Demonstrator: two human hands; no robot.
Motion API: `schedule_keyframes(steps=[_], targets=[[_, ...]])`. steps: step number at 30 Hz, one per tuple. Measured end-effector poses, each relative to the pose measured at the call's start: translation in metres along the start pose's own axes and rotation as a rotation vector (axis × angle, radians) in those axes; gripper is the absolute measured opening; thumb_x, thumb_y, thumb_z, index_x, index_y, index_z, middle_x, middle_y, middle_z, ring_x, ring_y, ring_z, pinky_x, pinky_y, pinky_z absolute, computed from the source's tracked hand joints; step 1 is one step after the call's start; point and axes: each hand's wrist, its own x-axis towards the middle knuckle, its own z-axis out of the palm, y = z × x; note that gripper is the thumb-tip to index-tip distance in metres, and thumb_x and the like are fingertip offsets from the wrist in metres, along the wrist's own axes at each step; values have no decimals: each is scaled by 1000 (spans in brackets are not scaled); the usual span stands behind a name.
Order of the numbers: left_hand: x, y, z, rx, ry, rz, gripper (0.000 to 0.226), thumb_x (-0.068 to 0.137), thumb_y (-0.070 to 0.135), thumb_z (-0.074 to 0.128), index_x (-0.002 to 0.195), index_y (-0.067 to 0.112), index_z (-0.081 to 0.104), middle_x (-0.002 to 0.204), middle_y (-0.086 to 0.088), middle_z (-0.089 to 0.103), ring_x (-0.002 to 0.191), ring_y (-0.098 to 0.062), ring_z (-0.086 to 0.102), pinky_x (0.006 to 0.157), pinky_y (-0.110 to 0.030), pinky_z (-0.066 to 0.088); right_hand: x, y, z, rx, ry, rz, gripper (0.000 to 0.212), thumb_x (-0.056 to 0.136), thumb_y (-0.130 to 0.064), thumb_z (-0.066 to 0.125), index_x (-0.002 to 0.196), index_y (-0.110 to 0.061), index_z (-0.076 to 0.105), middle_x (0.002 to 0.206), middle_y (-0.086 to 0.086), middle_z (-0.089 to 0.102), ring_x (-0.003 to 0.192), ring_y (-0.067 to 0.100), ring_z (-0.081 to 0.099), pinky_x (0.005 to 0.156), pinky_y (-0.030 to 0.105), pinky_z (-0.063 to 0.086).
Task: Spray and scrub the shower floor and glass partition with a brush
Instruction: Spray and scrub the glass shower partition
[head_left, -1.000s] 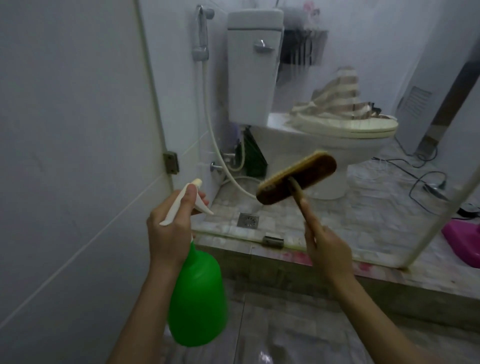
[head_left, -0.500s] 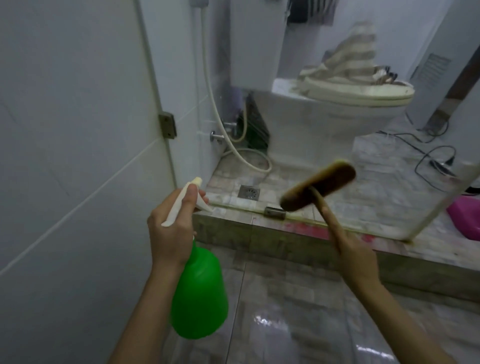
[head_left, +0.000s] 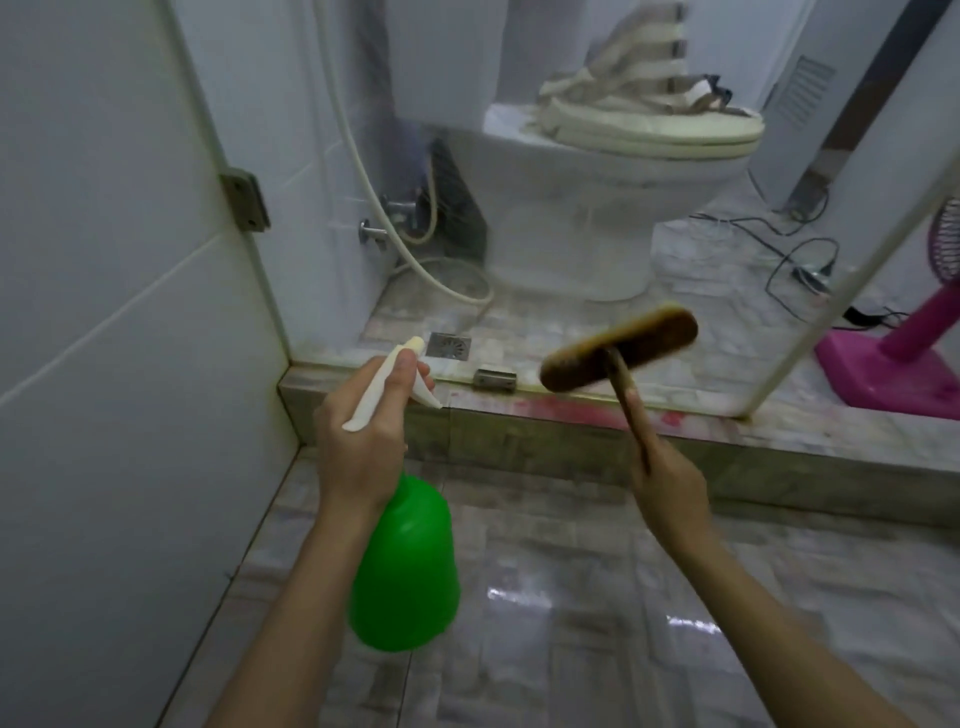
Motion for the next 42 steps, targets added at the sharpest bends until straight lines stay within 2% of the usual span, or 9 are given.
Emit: schedule_keyframes(steps=[5,11,17,22,26,28,31,36,42], targets=[[-6,-3,29,25,-65,24,37,99,40,51,81,20,77,83,8,77,85,-6,72,83,-22,54,76,-58,7,212,298,-100,52,101,-18,43,149,-14,24,56,-8,38,43,0,29,42,11,26],[-16,-6,45,26,-133,65,50,102,35,49,79,0,77,86,3,77,87,1,70,79,-9,47,-49,7,38,272,41,241,61,102,-26,37,146,-54,7,50,-4,38,39,9,35,39,32,36],[-23,-34,59,167,-228,19,60,94,59,43,70,14,74,81,4,75,85,-8,70,80,-23,51,49,-23,-10,437,478,225,50,104,-18,38,148,-27,17,55,9,38,41,6,35,41,11,30],[-28,-55,72,175,-258,-59,57,95,57,47,68,13,72,74,0,73,75,-12,69,81,-40,54,-36,20,18,395,243,425,52,104,-22,38,150,-36,19,52,0,38,39,6,39,39,15,31],[-35,-62,86,222,-249,-124,49,92,59,53,67,20,71,65,1,71,66,-18,68,65,-42,52,-54,42,26,348,210,521,51,103,-26,39,150,-38,23,81,28,59,50,22,52,46,31,41],[-43,-64,95,266,-275,-145,55,97,56,55,66,11,67,59,-4,65,59,-25,62,56,-41,43,-53,50,20,335,169,511,52,103,-30,37,149,-46,17,74,26,56,46,24,45,44,36,40],[-50,-66,104,265,-316,-175,52,100,47,57,63,11,60,53,3,53,51,-18,49,54,-33,34,-60,59,22,298,128,487,53,103,-32,36,147,-53,14,57,9,42,42,15,36,41,32,36],[-53,-61,108,291,-398,-157,48,100,46,58,69,11,70,64,-4,70,61,-15,65,57,-33,44,-57,57,25,276,144,508,53,103,-31,37,148,-48,15,54,2,37,41,13,36,39,25,34],[-49,-56,77,179,-254,-183,46,100,44,60,62,19,70,57,4,66,55,-5,60,58,-25,45,-39,-21,48,252,-47,403,58,103,-24,39,152,-38,10,50,-1,42,39,11,39,37,15,33]])
